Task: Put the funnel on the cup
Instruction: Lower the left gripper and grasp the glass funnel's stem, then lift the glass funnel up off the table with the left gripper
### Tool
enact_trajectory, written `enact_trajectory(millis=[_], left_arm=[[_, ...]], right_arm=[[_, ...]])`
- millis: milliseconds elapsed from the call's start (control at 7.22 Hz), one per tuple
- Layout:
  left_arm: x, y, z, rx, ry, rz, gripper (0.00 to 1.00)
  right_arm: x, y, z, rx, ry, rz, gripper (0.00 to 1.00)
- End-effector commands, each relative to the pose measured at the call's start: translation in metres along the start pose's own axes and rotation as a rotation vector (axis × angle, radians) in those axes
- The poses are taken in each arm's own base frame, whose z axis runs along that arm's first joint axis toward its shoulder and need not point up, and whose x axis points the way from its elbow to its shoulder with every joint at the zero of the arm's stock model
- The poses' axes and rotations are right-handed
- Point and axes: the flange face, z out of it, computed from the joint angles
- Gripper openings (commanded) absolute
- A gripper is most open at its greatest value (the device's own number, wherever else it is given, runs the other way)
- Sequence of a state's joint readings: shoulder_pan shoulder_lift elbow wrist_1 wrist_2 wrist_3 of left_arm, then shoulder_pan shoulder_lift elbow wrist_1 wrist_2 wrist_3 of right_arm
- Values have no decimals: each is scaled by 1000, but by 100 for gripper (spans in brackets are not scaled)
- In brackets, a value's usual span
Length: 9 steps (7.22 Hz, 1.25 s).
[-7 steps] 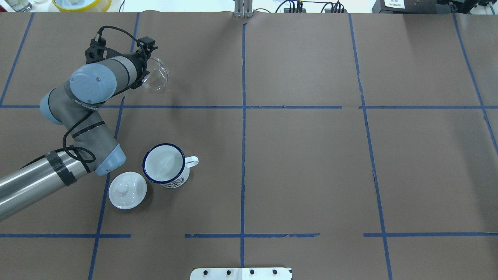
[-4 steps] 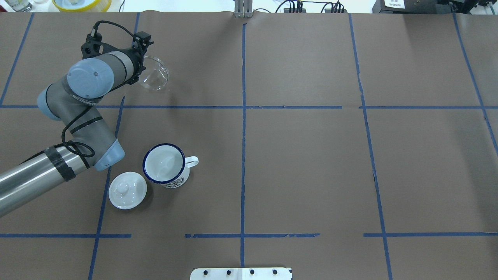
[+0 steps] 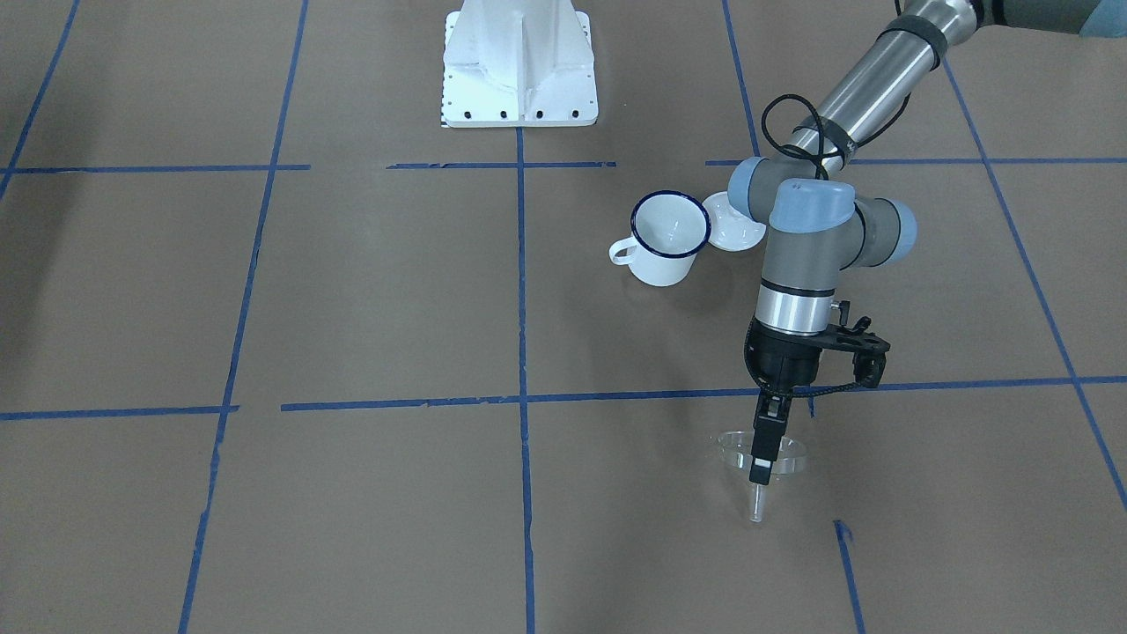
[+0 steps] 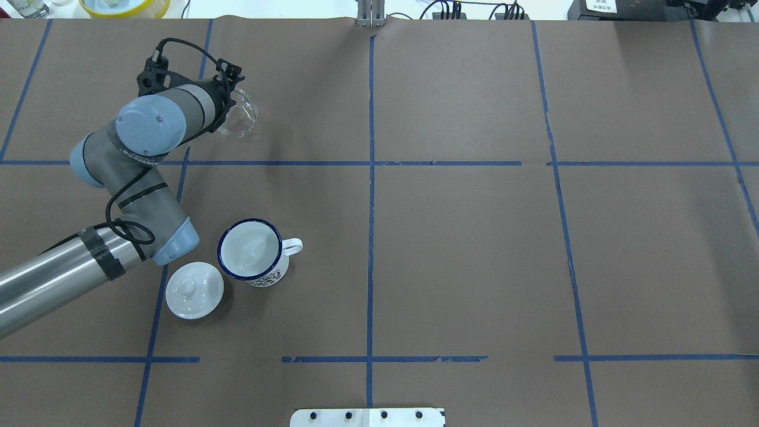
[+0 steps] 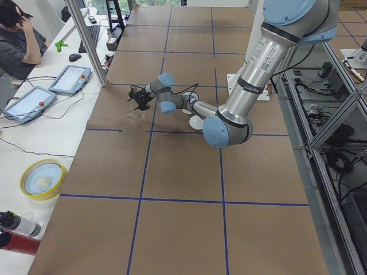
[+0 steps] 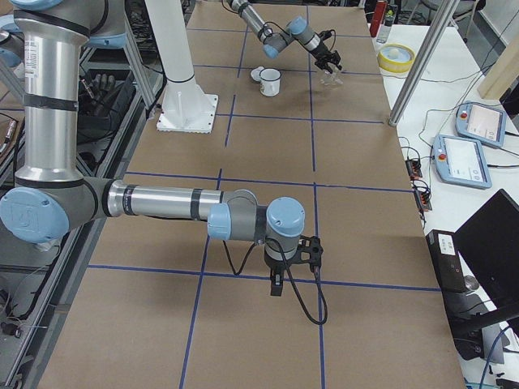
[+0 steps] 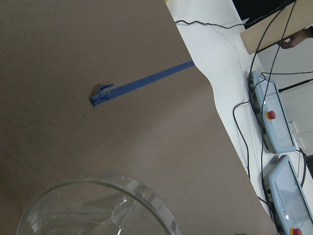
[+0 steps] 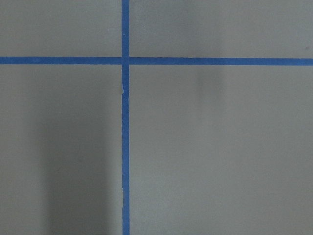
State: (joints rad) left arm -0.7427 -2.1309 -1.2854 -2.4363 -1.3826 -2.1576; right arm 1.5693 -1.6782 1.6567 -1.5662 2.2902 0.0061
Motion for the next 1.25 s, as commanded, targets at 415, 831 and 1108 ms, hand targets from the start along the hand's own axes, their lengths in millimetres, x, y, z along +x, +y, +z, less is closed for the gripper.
enact_trajectory(millis=[415, 831, 1108], left_arm=[[42, 1, -35, -40, 79, 3, 0], [121, 13, -155, -182, 35, 148, 0], [138, 29, -224, -261, -67, 264, 0]], right_arm=[[0, 0, 0, 0, 0, 0, 100], [0, 0, 0, 0, 0, 0, 100], [0, 0, 0, 0, 0, 0, 100]])
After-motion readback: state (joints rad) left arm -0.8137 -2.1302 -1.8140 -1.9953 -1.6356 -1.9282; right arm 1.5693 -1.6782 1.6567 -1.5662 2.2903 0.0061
